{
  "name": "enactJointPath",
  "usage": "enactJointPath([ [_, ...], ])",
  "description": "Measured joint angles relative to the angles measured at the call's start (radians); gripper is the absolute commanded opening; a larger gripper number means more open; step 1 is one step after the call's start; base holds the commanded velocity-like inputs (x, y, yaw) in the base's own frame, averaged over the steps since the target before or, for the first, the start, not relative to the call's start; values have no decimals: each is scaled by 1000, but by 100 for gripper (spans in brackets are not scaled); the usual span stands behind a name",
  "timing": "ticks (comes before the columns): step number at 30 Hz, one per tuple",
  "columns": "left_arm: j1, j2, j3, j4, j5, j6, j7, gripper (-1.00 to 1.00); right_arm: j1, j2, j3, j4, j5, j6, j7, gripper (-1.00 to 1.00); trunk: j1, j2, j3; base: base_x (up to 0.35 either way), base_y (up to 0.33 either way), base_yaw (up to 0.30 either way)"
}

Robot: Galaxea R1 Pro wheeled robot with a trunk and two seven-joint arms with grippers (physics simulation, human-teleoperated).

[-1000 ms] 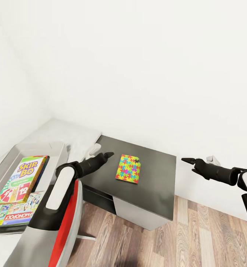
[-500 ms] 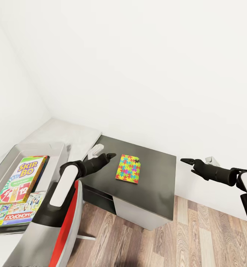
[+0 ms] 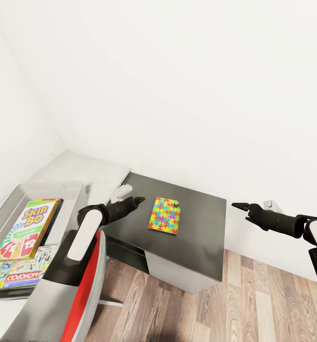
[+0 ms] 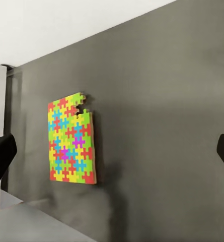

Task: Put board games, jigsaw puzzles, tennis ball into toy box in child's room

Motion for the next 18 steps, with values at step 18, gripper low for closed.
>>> enactJointPath([
  [18, -303, 6, 11, 578, -108, -45, -318, 100, 0, -2, -8, -14, -2, 0, 0, 100, 0, 0, -26, 0, 0, 0],
])
